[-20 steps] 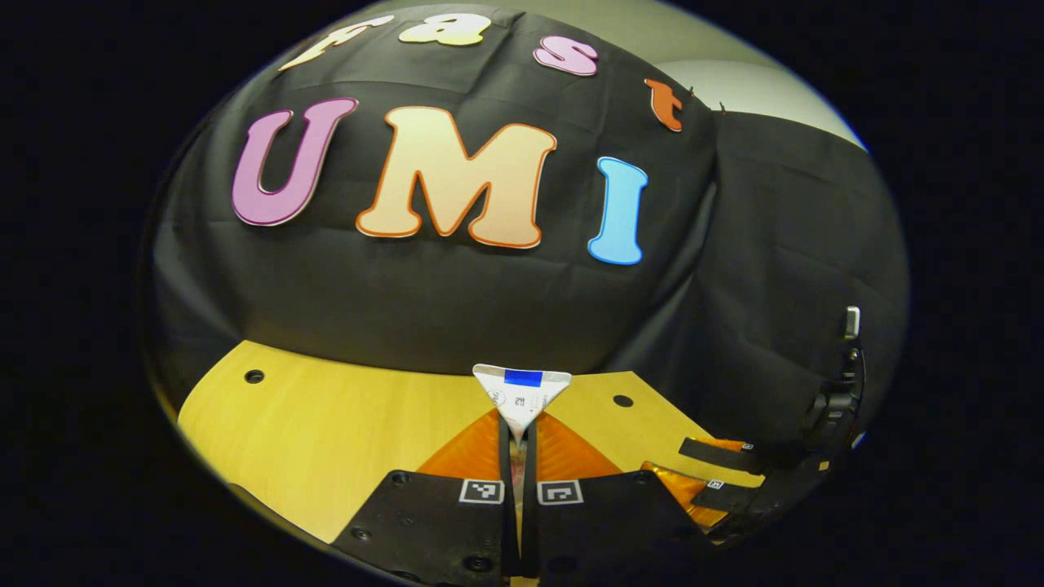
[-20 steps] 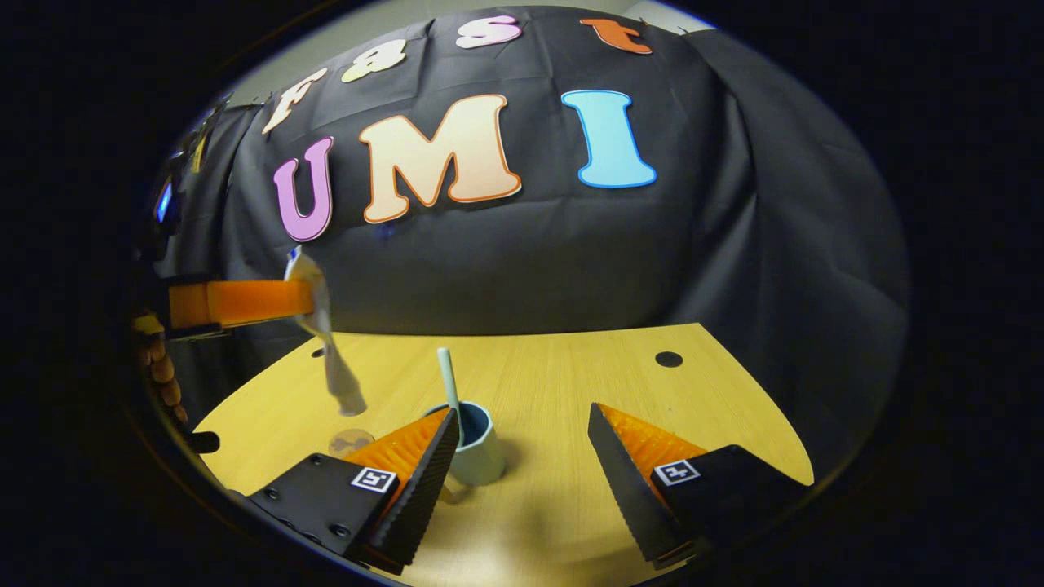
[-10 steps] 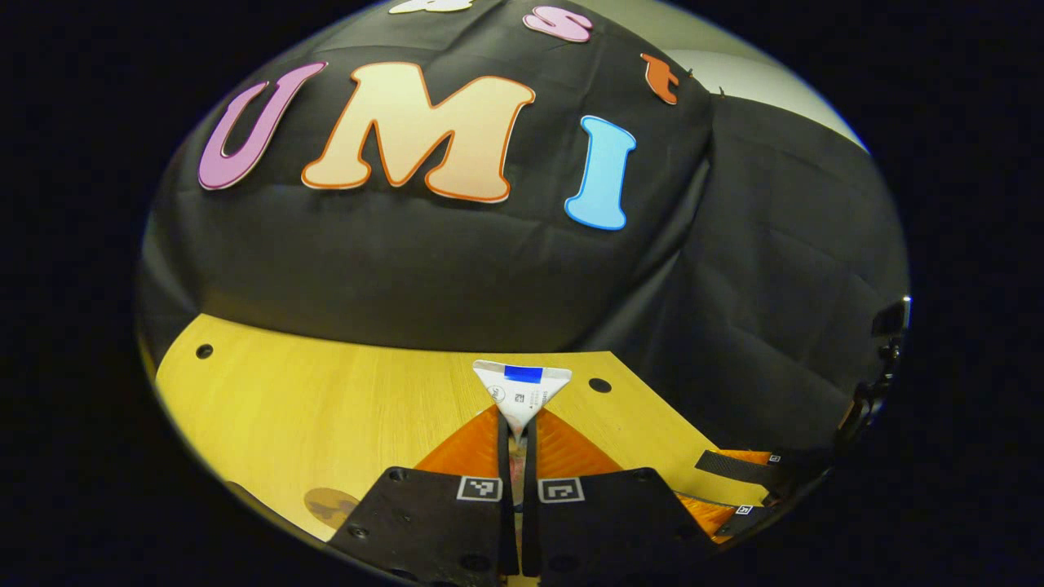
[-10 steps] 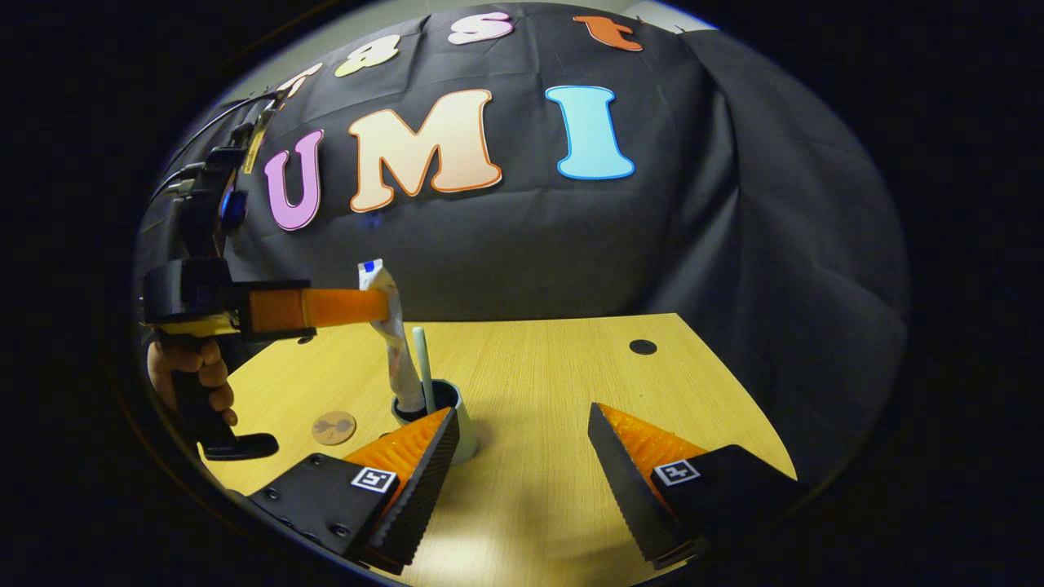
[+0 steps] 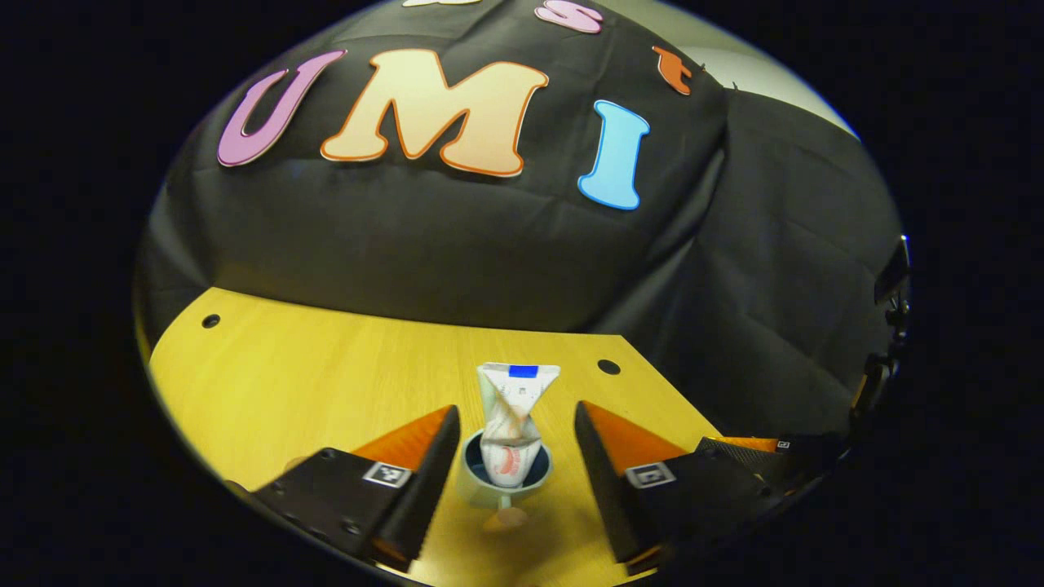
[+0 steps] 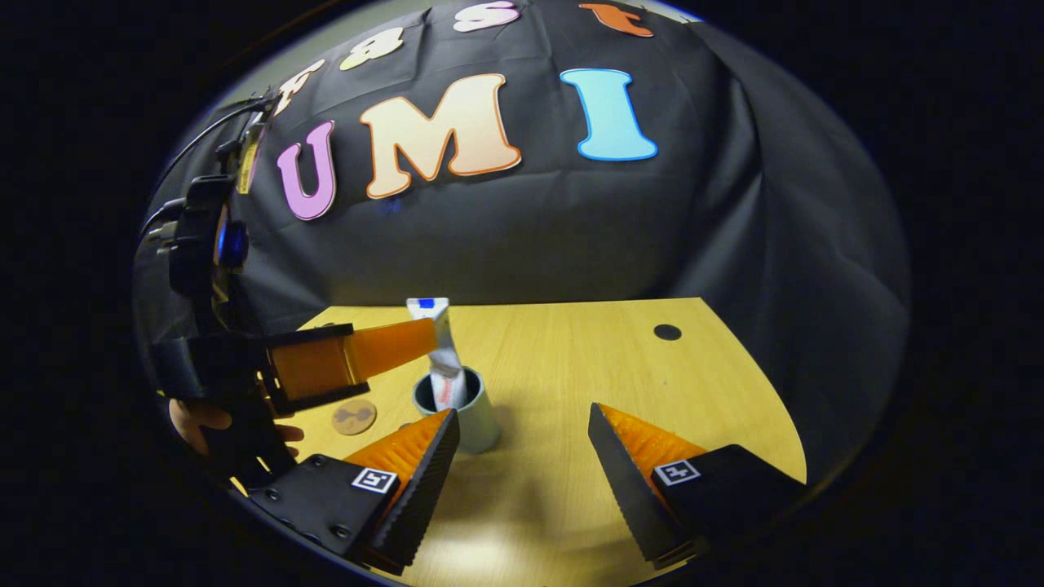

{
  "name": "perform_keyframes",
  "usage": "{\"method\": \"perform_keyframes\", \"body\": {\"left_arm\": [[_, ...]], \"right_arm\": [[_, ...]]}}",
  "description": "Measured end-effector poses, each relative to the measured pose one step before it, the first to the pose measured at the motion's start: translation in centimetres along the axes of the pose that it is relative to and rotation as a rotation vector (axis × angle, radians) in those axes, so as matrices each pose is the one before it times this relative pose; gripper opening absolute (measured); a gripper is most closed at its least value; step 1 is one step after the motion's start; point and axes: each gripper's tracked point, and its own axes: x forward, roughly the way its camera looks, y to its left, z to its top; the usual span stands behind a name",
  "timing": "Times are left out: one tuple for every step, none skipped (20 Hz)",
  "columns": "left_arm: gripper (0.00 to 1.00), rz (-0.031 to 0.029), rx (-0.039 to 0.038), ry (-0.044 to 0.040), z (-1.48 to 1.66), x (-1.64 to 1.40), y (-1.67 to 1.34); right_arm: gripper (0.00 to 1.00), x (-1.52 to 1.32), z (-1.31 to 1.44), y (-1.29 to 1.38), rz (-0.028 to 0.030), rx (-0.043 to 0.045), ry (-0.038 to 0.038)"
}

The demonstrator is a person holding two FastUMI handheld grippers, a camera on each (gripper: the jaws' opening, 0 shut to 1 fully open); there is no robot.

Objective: Put the toothbrush and toothpaste on the desktop into the cup, then pick up the cup and place it on the coaster on the desktop.

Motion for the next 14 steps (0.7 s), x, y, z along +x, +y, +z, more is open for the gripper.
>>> {"method": "perform_keyframes", "body": {"left_arm": [[0.97,0.01372,0.00934,-0.02222,0.693,-0.649,0.434],[0.98,0.02507,0.00362,-0.01023,0.136,-0.74,0.682],[0.95,0.02395,-0.00337,-0.00662,-0.021,-0.66,0.676],[0.95,0.02025,-0.01232,-0.00842,0.05,-0.827,0.804],[0.95,0.01933,-0.01653,-0.00977,0.071,-0.849,0.819],[0.95,0.01891,-0.0152,-0.00591,0.059,-0.856,1.044],[0.95,0.01669,-0.01164,-0.0013,-0.137,-0.893,1.087],[0.95,0.01683,-0.00519,0.00024,-0.105,-0.928,1.174],[0.95,0.01385,0.00353,0.00629,-0.299,-0.808,1.159],[0.95,0.01818,0.01013,0.00394,-0.297,-0.926,1.428],[0.95,0.01428,0.01496,-0.00282,-0.131,-0.919,1.52],[0.95,0.02071,0.0176,0.0029,-0.262,-0.809,1.593],[0.95,0.01451,0.01222,0.00633,-0.432,-0.596,1.448],[0.95,0.0125,0.0052,0.0095,-0.429,-0.522,1.29]], "right_arm": [[0.99,0.016,-0.118,0.703,0.0254,-0.00981,0.01243],[0.98,0.083,0.052,0.642,0.02288,-0.01029,0.0103],[0.95,0.167,0.052,0.73,0.02022,-0.01211,0.00882],[0.98,0.151,-0.008,0.641,0.0172,-0.01516,0.00883],[0.98,0.246,-0.086,0.465,0.00642,-0.01607,0.01429],[0.98,0.281,-0.33,0.45,0.0062,-0.01226,0.02381],[0.98,0.308,-0.253,0.539,0.0063,-0.00721,0.02679],[0.95,0.364,-0.106,0.493,-0.00016,0.00365,0.02852],[0.98,0.403,-0.193,0.411,-0.00014,0.01146,0.04176],[0.98,0.531,-0.448,0.569,0.00463,0.01846,0.05123],[0.98,0.494,-0.271,0.408,0.00663,0.02088,0.04591],[0.99,0.477,-0.159,0.256,-0.00282,0.02408,0.04101],[0.95,0.518,-0.021,0.29,-0.00462,0.03445,0.03066],[0.98,0.585,-0.1,0.264,-0.00448,0.0342,0.03348]]}}
